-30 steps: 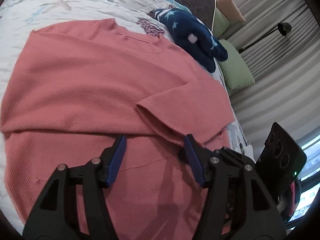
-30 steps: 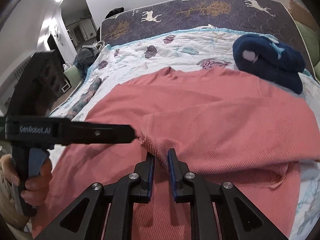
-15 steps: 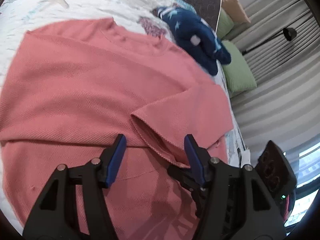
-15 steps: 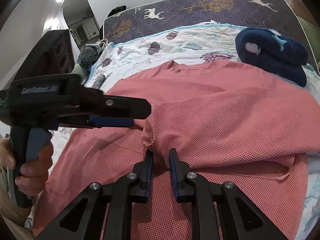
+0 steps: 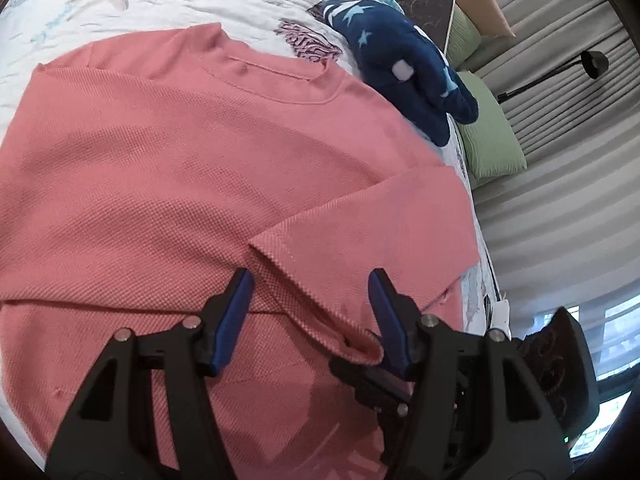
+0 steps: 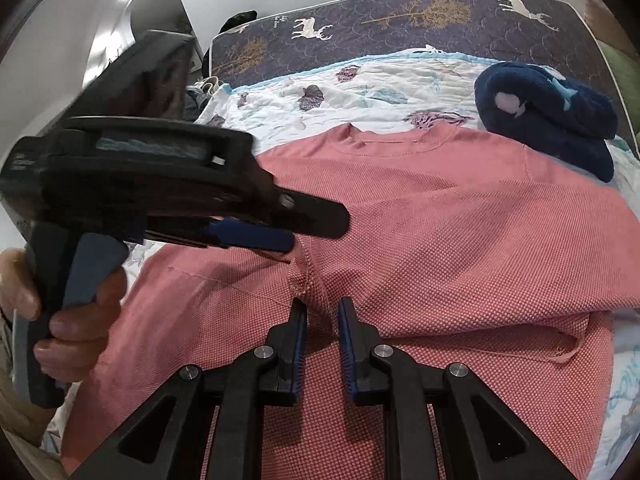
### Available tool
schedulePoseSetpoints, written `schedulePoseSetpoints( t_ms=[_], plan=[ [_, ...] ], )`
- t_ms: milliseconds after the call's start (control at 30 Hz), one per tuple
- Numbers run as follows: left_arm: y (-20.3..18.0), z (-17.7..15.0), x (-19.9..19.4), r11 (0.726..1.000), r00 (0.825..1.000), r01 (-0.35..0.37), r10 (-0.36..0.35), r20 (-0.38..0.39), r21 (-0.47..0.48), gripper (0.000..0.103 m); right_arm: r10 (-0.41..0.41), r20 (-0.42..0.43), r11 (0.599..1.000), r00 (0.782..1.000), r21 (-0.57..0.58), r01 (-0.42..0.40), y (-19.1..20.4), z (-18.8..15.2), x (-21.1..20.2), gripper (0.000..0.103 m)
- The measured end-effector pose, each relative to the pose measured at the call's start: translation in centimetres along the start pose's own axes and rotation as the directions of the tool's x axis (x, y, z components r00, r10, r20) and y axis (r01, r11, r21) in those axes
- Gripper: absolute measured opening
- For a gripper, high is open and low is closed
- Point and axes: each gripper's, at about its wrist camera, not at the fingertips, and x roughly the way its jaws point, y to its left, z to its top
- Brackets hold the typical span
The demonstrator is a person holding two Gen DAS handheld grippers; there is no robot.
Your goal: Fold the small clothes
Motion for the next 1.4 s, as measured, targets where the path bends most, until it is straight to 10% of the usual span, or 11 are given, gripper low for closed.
schedulePoseSetpoints(
  t_ms=[100,167,200,567,767,1000,1400],
  plan=[
    [0.1,0.3,0.1,1.000,1.000,0.016,-0.016,0.008,-0.020,0.052,-0.019,-0.002,1.000,1.000,-0.021,0.019,0.6,0.1,0.1,0.023],
    [0.0,0.6,0.2,1.000,1.000,0.021,-0.021,0.002,-0.016,0.009,-0.030,-0.004,0.999,1.000,-0.043,0.030,1.1,0.3,0.3,0.024],
    [0.0,0.7,0.3,0.999,1.000,0.030,-0.030,-0.007,-0.019,0.006,-0.039,-0.006,0.998,0.999,-0.050,0.039,1.4,0.5,0.4,0.024],
    [-4.3,4.6,-6.2,0.992,0.988,0.038,-0.056,0.142,0.123,0.006,-0.004,0.127,0.995,0.992,0.098,-0.008,0.6,4.6,-2.3,0.008],
    [-4.2,6.9,-11.2,0.977,0.968,-0.074,0.023,0.250,0.197,0.006,0.090,0.194,0.992,0.977,0.074,-0.106,3.1,9.5,-2.7,0.008],
    [1.1,7.8,-10.9,0.966,0.957,-0.194,0.148,0.248,0.171,0.006,0.202,0.115,0.971,0.973,0.107,-0.215,6.0,12.0,3.2,0.008],
    [9.8,6.9,-8.0,0.972,0.961,-0.230,0.220,0.165,0.041,0.010,0.181,-0.067,0.979,0.981,0.103,-0.173,7.9,11.5,9.2,0.015]
  ],
)
